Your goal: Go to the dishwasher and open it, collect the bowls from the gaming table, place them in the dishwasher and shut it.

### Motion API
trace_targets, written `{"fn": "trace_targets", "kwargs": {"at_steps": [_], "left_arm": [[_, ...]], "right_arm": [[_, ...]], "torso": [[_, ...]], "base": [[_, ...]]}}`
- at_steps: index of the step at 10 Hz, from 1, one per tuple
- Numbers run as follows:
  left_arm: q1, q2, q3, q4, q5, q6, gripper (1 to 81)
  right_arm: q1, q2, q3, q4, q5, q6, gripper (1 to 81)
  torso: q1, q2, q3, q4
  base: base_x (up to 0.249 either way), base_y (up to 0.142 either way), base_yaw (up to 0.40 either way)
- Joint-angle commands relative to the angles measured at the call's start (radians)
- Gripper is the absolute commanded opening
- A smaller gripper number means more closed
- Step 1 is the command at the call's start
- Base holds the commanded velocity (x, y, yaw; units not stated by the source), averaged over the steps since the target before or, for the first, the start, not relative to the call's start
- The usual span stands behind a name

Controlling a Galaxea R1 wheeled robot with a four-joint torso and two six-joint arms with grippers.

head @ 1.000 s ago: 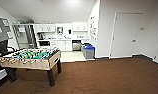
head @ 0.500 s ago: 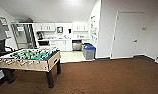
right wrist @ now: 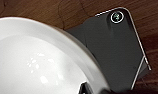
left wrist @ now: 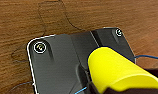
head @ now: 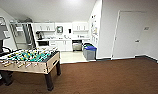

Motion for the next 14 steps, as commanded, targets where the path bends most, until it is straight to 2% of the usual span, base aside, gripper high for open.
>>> {"fn": "trace_targets", "kwargs": {"at_steps": [1, 14], "left_arm": [[-0.053, -0.01, 0.004, 0.01, 0.027, 0.003, 1.0], [-0.053, -0.006, 0.004, 0.013, 0.027, 0.003, 1.0]], "right_arm": [[0.05, -0.016, 0.008, -0.016, -0.016, 0.0, 1.0], [0.052, -0.013, 0.006, -0.016, -0.016, 0.0, 1.0]], "torso": [[0.0, 0.0, 0.0, 0.0], [-0.001, 0.0, 0.0, 0.0]], "base": [[0.153, 0.0, 0.0], [0.153, 0.0, 0.0]]}}
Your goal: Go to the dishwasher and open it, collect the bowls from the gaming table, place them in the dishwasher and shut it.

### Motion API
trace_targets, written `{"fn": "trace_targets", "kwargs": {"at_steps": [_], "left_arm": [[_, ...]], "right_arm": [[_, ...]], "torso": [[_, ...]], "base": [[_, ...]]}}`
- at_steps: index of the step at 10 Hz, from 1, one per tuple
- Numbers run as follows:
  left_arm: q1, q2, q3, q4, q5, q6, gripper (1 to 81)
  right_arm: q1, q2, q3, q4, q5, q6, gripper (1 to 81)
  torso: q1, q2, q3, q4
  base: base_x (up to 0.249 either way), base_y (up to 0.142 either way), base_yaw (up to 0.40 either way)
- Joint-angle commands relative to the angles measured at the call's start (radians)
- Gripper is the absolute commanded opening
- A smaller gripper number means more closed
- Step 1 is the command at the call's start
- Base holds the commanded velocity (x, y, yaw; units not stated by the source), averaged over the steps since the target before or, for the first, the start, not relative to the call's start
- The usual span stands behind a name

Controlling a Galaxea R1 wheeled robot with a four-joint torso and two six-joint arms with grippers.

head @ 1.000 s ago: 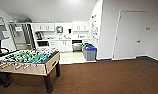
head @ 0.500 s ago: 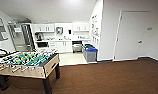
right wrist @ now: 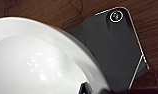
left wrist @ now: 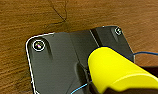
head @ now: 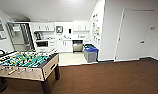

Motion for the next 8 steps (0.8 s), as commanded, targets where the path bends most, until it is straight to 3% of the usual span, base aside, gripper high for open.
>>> {"fn": "trace_targets", "kwargs": {"at_steps": [1, 8], "left_arm": [[-0.062, -0.015, 0.003, 0.012, 0.026, 0.002, 1.0], [-0.062, -0.014, 0.003, 0.012, 0.026, 0.002, 1.0]], "right_arm": [[0.056, -0.009, 0.009, -0.013, -0.012, 0.0, 1.0], [0.054, -0.009, 0.003, -0.013, -0.012, 0.0, 1.0]], "torso": [[0.0, 0.0, 0.0, 0.0], [0.0, 0.0, 0.0, 0.0]], "base": [[0.153, 0.0, 0.0], [0.153, 0.0, 0.0]]}}
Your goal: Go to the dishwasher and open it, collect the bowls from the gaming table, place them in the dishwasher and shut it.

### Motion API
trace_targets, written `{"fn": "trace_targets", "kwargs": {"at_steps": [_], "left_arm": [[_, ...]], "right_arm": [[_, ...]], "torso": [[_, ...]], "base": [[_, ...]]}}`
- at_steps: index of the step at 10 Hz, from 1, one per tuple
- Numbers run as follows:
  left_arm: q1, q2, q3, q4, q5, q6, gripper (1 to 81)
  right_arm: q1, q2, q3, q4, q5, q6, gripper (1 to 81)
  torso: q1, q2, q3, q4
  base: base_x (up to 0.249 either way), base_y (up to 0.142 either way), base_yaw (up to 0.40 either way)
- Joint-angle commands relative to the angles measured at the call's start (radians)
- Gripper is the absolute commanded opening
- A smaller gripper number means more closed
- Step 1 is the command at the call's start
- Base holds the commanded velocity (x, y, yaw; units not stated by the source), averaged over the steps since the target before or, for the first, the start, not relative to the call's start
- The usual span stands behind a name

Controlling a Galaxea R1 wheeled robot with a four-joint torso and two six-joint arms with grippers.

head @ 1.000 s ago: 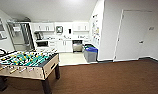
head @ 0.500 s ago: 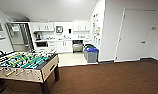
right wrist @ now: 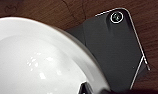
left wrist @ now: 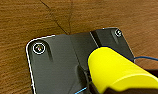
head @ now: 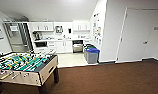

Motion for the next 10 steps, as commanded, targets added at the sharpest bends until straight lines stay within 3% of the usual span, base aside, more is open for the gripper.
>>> {"fn": "trace_targets", "kwargs": {"at_steps": [1, 10], "left_arm": [[-0.051, -0.013, 0.003, 0.012, 0.028, 0.003, 1.0], [-0.052, 0.008, -0.011, -0.005, 0.029, 0.0, 1.0]], "right_arm": [[0.05, -0.01, 0.002, -0.013, -0.015, 0.0, 1.0], [0.05, 0.019, -0.027, -0.013, -0.017, 0.0, 1.0]], "torso": [[0.0, 0.0, 0.0, 0.0], [0.0, 0.0, 0.0, 0.0]], "base": [[0.153, 0.0, 0.0], [0.153, 0.0, 0.0]]}}
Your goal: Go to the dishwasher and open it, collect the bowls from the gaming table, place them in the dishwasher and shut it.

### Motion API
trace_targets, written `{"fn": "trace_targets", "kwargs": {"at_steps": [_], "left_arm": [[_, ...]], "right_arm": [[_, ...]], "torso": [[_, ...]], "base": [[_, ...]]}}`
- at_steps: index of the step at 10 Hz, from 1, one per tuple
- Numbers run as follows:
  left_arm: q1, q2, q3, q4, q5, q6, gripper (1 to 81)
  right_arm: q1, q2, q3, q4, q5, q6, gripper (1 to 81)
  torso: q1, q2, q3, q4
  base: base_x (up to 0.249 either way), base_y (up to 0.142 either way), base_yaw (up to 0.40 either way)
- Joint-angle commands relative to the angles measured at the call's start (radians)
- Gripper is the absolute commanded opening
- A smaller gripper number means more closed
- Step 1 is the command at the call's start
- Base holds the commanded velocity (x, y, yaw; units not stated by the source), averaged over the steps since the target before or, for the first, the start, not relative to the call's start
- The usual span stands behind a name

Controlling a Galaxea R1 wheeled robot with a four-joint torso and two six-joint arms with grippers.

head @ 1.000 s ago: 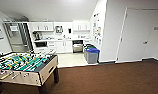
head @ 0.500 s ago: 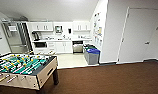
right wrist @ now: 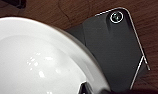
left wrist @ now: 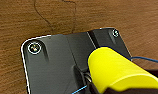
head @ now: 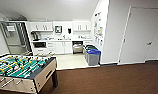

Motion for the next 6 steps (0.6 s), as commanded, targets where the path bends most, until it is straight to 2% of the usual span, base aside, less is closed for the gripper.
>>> {"fn": "trace_targets", "kwargs": {"at_steps": [1, 3, 6], "left_arm": [[-0.054, -0.002, -0.022, -0.006, 0.027, 0.0, 1.0], [-0.054, 0.015, -0.043, -0.004, 0.027, 0.001, 1.0], [-0.054, 0.02, -0.045, -0.004, 0.027, 0.001, 1.0]], "right_arm": [[0.051, 0.023, -0.036, -0.016, -0.016, -0.003, 1.0], [0.051, 0.049, -0.077, -0.022, -0.016, -0.005, 1.0], [0.053, 0.053, -0.081, -0.022, -0.016, -0.005, 1.0]], "torso": [[0.0, 0.0, 0.0, 0.0], [0.0, 0.0, 0.0, 0.0], [0.001, 0.0, 0.0, 0.0]], "base": [[0.153, 0.0, 0.0], [0.153, 0.0, 0.0], [0.151, 0.0, 0.0]]}}
